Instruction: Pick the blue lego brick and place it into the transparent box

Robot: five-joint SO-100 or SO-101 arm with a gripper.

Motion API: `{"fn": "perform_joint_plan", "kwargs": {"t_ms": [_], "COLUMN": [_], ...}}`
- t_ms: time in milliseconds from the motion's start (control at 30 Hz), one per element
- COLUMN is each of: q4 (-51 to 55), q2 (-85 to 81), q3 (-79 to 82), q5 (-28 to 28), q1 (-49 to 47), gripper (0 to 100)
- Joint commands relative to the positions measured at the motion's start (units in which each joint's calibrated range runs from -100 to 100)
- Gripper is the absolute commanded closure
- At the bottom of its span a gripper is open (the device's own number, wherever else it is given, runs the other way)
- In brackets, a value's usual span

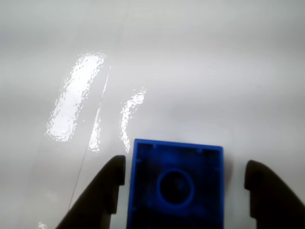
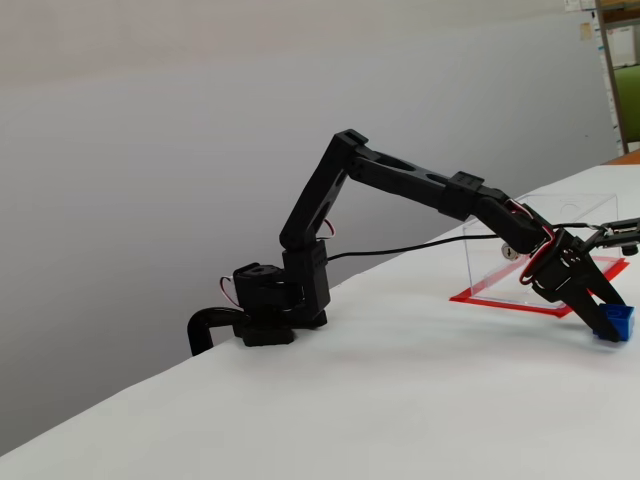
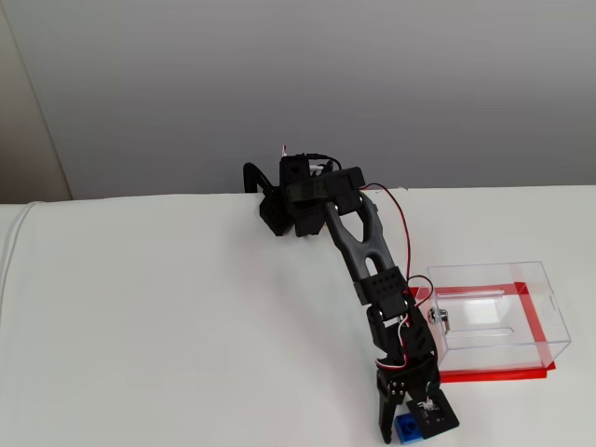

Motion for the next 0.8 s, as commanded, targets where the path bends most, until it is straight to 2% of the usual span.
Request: {"fn": "perform_joint_plan", "kwargs": {"t_ms": [0,133,367,767], "q4": [-0.8,-0.8,-0.8,-0.8], "q2": [-0.9,-0.9,-0.9,-1.0], "q3": [-3.8,-3.6,-3.3,-3.8], "q5": [-0.4,-0.4,-0.4,-0.3], "q1": [-0.1,-0.3,-0.3,-0.3], "gripper": [72,72,84,85]}}
